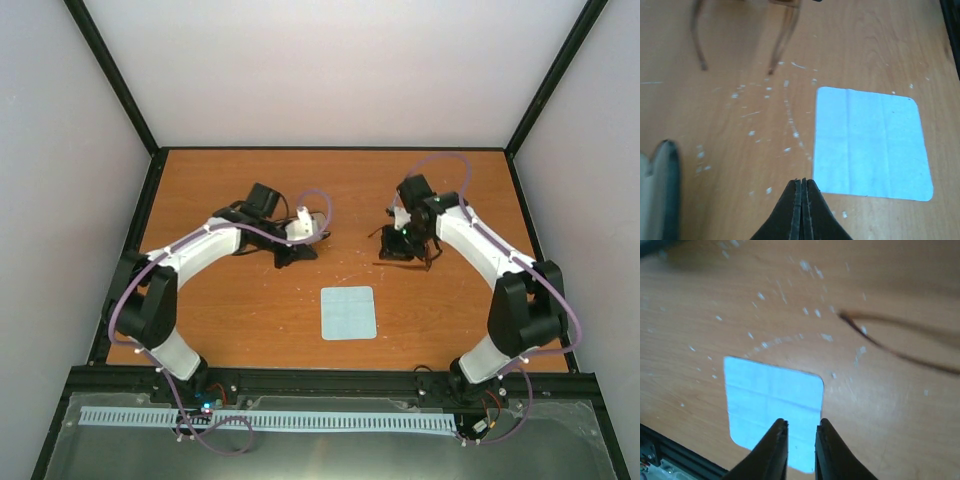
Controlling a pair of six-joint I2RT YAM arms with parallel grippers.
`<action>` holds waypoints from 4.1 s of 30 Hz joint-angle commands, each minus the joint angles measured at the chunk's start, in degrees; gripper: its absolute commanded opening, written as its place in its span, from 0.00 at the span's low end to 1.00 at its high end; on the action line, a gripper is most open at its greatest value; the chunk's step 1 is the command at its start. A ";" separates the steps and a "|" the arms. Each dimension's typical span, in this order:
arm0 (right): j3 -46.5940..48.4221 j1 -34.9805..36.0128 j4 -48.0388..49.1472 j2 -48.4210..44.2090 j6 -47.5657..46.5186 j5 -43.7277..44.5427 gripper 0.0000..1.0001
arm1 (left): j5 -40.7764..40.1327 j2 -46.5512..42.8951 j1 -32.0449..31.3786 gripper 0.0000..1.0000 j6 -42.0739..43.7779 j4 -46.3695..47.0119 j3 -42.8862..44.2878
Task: Organize the sunglasses
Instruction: Fold the glasses cleaning cloth at the center of the board.
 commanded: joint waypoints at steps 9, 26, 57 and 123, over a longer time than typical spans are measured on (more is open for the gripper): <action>-13.99 2.26 7.49 -0.05 1.12 0.84 0.27 | -11.48 9.63 -8.85 0.01 -12.82 3.59 0.93; -11.01 8.66 9.34 9.68 1.39 2.02 0.34 | -12.75 9.52 -9.39 0.02 -15.46 5.67 -2.25; -9.95 11.61 7.69 13.16 2.50 9.53 0.03 | -11.15 11.13 -9.79 0.14 -17.01 6.79 -2.47; -10.03 11.52 9.11 10.34 4.66 9.92 0.43 | -17.89 9.46 -16.10 0.01 -15.16 11.13 -5.69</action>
